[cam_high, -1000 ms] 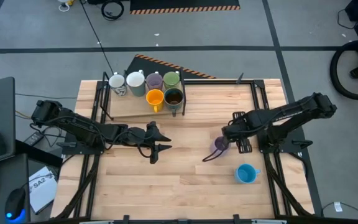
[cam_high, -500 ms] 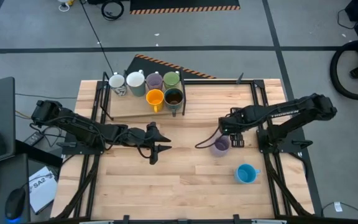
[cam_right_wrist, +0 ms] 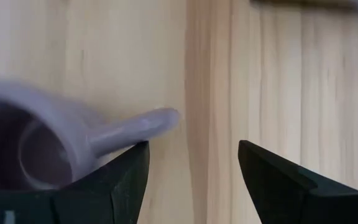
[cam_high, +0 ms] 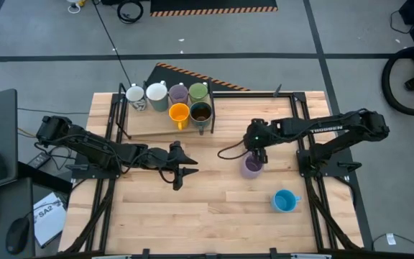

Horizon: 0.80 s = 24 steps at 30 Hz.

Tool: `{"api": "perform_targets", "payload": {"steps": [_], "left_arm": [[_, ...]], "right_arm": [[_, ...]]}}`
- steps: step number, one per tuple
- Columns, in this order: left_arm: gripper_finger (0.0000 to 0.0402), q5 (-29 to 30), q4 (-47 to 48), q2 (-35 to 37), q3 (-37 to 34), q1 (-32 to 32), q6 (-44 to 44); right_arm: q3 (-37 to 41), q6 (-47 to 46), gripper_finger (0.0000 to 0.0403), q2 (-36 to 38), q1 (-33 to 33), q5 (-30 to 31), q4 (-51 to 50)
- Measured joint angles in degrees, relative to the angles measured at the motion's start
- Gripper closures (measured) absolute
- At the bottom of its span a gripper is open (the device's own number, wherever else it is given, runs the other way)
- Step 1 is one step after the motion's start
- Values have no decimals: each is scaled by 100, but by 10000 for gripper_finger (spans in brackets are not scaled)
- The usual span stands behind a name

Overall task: Place coffee mugs
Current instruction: Put the purple mug on the shelf

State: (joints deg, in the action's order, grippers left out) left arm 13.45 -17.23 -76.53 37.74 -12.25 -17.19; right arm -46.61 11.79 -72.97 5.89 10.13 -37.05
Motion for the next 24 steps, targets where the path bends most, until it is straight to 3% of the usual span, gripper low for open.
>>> {"api": "perform_targets", "payload": {"steps": [8,15,21,24], "left_arm": [[258,69,-371,-204,11,0,1],[258,245,-1347,-928,7,106,140],[258,283,-2407,-1799,7,390,140],[258,30,-2865,-2143,7,556,134]], "right_arm": [[-4,389,151,0,70,-610,588],[-255,-68,151,0,156,35,-335],[-469,-529,151,0,159,-60,-1275],[-479,-613,151,0,138,-298,-1486]]}}
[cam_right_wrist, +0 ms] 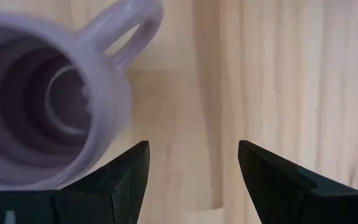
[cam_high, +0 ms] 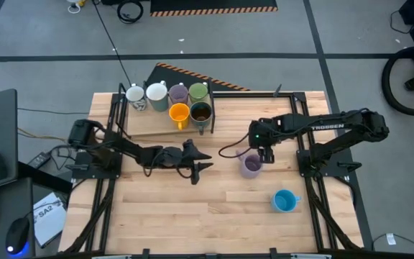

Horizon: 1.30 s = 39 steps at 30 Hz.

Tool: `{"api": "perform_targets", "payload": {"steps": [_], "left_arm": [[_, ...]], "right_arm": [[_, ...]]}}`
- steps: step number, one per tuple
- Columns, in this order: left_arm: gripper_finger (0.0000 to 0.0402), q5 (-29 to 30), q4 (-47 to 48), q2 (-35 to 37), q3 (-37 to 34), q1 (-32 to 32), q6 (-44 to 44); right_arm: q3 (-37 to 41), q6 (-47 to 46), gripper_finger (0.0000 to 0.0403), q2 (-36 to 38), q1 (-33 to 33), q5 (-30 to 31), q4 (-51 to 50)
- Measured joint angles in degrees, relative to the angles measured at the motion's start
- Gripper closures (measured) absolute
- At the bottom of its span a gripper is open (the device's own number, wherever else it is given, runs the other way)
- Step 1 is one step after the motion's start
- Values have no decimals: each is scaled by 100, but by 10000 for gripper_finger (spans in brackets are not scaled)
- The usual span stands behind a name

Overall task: Place coffee mugs
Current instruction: Put the purple mug on the shelf

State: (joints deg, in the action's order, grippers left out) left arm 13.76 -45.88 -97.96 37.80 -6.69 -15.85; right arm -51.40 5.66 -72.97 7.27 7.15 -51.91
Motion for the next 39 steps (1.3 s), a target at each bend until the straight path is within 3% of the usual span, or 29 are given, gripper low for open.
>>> {"api": "perform_targets", "payload": {"steps": [6,10,19,23,39], "left_arm": [[258,-157,-134,-412,219,91,59],[258,-369,-60,-493,347,47,66],[258,-463,170,-493,363,-1,60],[258,-463,237,-493,363,-1,-1],[258,-847,342,-491,361,-70,-154]], "right_arm": [[9,50,151,0,39,235,572],[7,144,151,-136,164,-231,1284],[-369,190,156,-1272,242,-254,1314],[-672,332,159,-1645,253,-532,1098],[-1123,933,159,-1977,-401,-1628,1155]]}}
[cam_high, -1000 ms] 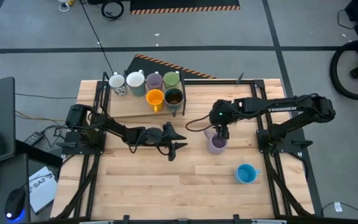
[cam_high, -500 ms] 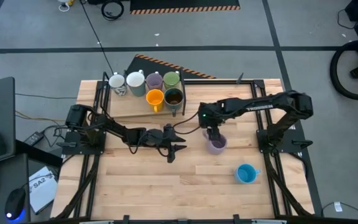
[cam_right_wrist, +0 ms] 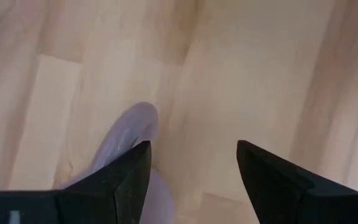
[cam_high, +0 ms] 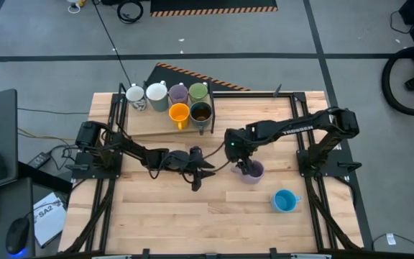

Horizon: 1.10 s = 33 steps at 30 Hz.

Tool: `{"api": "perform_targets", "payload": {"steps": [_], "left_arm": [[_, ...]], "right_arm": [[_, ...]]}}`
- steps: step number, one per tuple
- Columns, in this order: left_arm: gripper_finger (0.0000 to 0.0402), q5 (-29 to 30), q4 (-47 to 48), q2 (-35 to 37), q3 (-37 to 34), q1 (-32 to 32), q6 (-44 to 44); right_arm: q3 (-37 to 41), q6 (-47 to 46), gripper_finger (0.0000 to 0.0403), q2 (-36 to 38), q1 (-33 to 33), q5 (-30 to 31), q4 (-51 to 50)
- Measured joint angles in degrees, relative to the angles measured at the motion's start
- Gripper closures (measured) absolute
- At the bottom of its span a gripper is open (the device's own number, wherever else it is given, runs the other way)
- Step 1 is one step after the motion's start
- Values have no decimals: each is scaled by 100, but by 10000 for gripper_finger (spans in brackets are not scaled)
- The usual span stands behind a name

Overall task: Place coffee mugs
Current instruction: Put the purple mug on the shelf

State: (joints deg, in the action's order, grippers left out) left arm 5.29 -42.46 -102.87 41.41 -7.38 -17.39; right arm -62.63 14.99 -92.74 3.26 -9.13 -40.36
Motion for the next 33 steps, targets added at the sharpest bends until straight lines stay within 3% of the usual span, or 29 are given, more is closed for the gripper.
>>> {"api": "perform_targets", "payload": {"steps": [5,13,25,29,33], "left_arm": [[244,131,-283,-91,-2,-82,94],[197,505,-757,-325,120,-197,586],[197,969,-837,-1638,1549,-286,1202],[197,1204,-847,-1879,1709,-268,1318],[198,944,-1287,-2117,1731,-209,1120]], "right_arm": [[-170,-84,159,189,-248,525,-246],[-364,-449,159,1165,-579,1558,-507],[575,-1571,159,2754,-891,2021,-302],[885,-1834,159,3042,-1124,2163,-216],[1078,-2008,159,3164,-1317,2308,-153]]}}
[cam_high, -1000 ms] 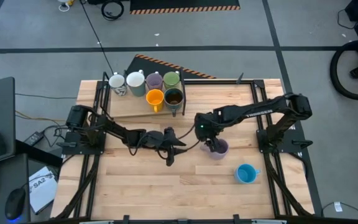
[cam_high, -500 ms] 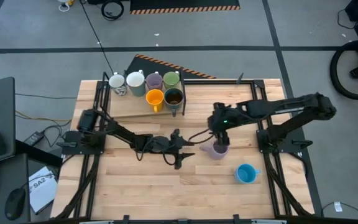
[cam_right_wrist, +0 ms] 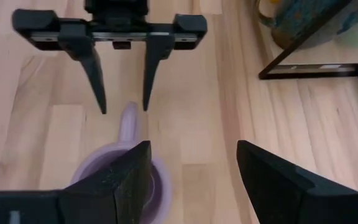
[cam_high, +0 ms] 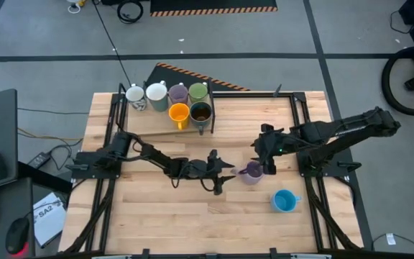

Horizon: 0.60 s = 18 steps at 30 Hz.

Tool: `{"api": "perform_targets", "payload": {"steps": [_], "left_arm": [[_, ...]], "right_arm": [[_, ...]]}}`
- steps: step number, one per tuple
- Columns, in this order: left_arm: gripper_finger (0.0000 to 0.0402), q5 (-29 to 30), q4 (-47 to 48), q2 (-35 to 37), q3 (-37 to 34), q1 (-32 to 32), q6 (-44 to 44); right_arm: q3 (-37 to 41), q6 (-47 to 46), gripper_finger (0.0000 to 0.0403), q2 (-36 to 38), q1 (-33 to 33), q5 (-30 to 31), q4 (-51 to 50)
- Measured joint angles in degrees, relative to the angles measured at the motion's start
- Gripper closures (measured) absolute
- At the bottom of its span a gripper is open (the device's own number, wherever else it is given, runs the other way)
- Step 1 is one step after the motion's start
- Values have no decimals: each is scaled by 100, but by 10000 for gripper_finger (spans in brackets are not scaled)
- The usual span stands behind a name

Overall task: Place coffee mugs
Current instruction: Put the purple mug on the shelf

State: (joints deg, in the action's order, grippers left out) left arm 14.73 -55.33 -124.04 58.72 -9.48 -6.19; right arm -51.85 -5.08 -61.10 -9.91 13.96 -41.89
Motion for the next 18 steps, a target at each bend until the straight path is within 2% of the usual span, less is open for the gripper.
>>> {"api": "perform_targets", "payload": {"steps": [10,18], "left_arm": [[202,6,-387,-657,430,37,-51],[272,14,-313,-747,568,35,49]], "right_arm": [[153,-68,159,-65,-276,103,360],[153,-96,159,-70,-306,105,308]]}}
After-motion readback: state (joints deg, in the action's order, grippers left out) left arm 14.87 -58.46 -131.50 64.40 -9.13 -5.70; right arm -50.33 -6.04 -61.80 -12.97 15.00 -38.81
